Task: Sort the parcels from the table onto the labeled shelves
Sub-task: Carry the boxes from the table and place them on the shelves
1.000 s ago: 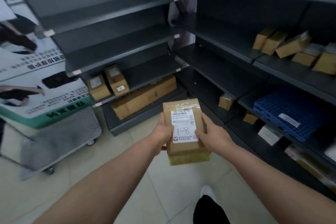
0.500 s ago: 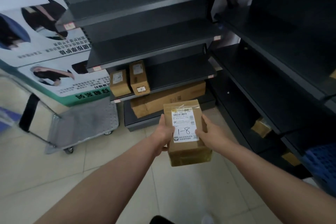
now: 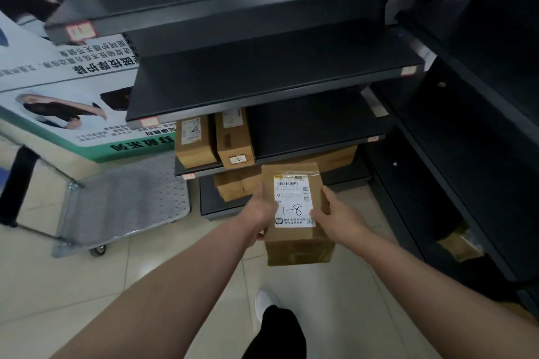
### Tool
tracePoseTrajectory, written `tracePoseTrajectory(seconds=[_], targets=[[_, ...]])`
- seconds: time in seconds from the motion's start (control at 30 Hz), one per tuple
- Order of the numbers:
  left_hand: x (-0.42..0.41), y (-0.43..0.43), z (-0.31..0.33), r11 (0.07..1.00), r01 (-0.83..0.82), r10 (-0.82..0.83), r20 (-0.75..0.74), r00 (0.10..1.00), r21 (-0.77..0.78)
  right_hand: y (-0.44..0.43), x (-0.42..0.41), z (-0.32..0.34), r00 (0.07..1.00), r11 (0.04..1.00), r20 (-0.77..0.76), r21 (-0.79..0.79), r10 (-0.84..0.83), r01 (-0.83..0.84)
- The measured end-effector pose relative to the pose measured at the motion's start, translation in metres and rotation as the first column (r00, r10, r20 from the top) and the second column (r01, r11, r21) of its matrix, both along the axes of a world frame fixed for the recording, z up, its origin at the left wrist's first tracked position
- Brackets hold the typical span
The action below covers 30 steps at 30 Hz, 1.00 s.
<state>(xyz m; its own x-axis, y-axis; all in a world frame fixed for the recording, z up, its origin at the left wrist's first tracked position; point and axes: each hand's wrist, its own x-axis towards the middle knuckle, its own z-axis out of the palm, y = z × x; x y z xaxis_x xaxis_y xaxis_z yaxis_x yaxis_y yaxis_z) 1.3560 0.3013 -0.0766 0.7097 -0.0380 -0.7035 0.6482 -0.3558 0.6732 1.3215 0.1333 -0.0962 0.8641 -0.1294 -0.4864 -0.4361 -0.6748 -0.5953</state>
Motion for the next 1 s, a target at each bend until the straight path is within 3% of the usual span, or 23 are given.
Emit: tracePoseTrajectory(seconds=[0.4, 0.6, 0.7, 0.8, 0.9, 1.0], targets=[[0.163, -0.022, -0.078, 0.999, 0.012, -0.014, -0.033, 0.999, -0.047, -0.024, 0.16, -0.084, 0.995, 0.995, -0.072, 0.079, -0.062, 0.067], [0.26, -0.036, -0.147, 0.996, -0.063, 0.058, 0.074, 0.996, 0.063, -0.035, 0.267, -0.142, 1.0, 0.997, -0.014, 0.076, 0.004, -0.003], [0.302, -0.035, -0.172, 0.973, -0.026, -0.007, 0.142, 0.99, 0.228, -0.031, 0.316, -0.173, 0.999, 0.992, 0.019, 0.119, 0.039, -0.041], [0.317, -0.036, -0.19, 0.868, 0.1, -0.227, 0.208, 0.952, 0.487, -0.026, 0.342, -0.199, 0.983, 0.978, 0.015, 0.105, 0.181, -0.182], [0.302, -0.038, -0.201, 0.777, 0.285, -0.461, 0.199, 0.865, 0.561, -0.029, 0.338, -0.211, 0.907, 0.907, 0.104, -0.153, 0.408, -0.391], [0.282, -0.038, -0.207, 0.462, 0.506, -0.765, 0.039, 0.643, 0.728, -0.036, 0.329, -0.213, 0.761, 0.751, 0.162, -0.384, 0.628, -0.538]])
